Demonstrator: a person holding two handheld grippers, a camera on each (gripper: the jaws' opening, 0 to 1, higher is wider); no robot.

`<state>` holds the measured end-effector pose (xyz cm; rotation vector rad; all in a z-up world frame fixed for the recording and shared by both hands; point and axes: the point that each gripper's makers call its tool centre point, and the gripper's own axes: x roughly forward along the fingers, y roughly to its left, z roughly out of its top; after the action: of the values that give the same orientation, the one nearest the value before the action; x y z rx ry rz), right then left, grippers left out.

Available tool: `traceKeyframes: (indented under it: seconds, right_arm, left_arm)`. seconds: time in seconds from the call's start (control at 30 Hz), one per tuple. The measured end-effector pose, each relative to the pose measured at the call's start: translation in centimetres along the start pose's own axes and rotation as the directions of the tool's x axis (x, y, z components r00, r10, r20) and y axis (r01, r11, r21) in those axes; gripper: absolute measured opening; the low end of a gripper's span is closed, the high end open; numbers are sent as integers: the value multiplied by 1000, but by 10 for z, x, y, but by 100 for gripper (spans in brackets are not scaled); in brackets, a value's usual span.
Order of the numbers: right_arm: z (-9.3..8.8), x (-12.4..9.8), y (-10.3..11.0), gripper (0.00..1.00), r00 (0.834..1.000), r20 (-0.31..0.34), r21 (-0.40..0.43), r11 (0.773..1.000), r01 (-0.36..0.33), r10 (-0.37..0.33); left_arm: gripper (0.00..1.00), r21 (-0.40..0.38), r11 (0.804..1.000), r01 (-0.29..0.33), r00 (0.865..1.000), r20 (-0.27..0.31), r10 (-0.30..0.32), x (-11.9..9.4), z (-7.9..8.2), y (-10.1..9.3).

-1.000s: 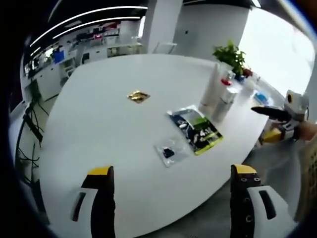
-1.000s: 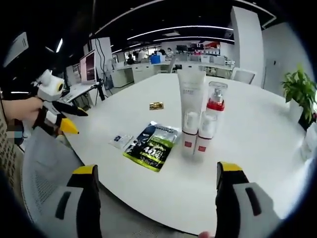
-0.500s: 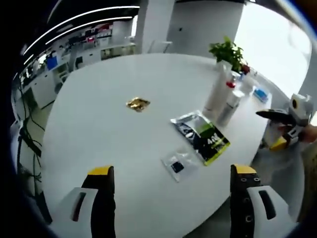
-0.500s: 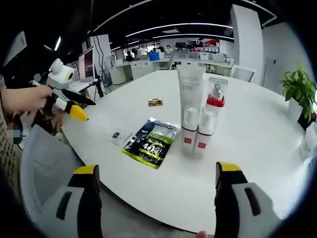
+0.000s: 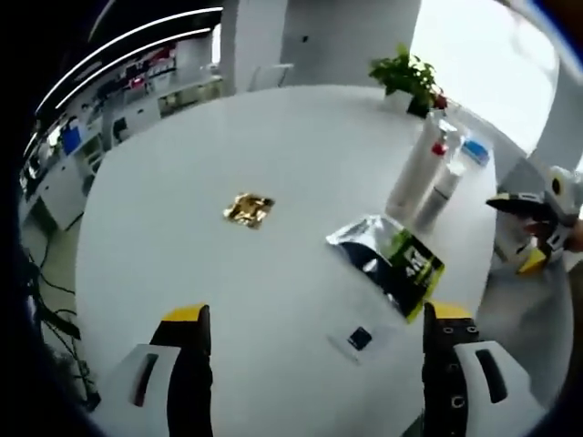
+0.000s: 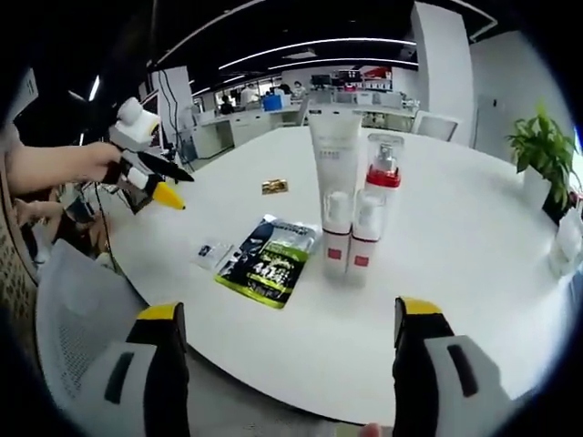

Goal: Arrange the skincare products in the storage area until every visible bottle or jar stands upright without overlapping.

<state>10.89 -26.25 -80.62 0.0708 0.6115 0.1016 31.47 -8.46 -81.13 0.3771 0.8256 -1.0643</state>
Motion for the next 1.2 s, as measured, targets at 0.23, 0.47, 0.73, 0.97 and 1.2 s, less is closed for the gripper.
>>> traceKeyframes:
  seconds: [0.23,0.47,0.73,0.97,1.2]
  right_arm:
    - [-1,0,-4,95,1000,7,16,1000,11,-11]
    - [-4,2,-5,93,1000,-13,12,1000,20,-20]
    - [-7,4,-6,91,999,-20,10,1000,27,-27]
    - [-8,6,-7,91,999,-26,26,999,31,-31]
    - [-10,6,-7,91,999,-34,36,999,38,-37]
  left_arm:
    - [94,39,999,14,1000,-19,-13,24,25,21]
    - [94,57,998,23,999,-51,-20,46,40,40]
    - [92,75,997,25,996,-83,-19,73,53,56]
    - [88,126,991,44,992,-125,-28,104,66,63]
    - [86,173,983,68,982,-186,-36,133,71,72]
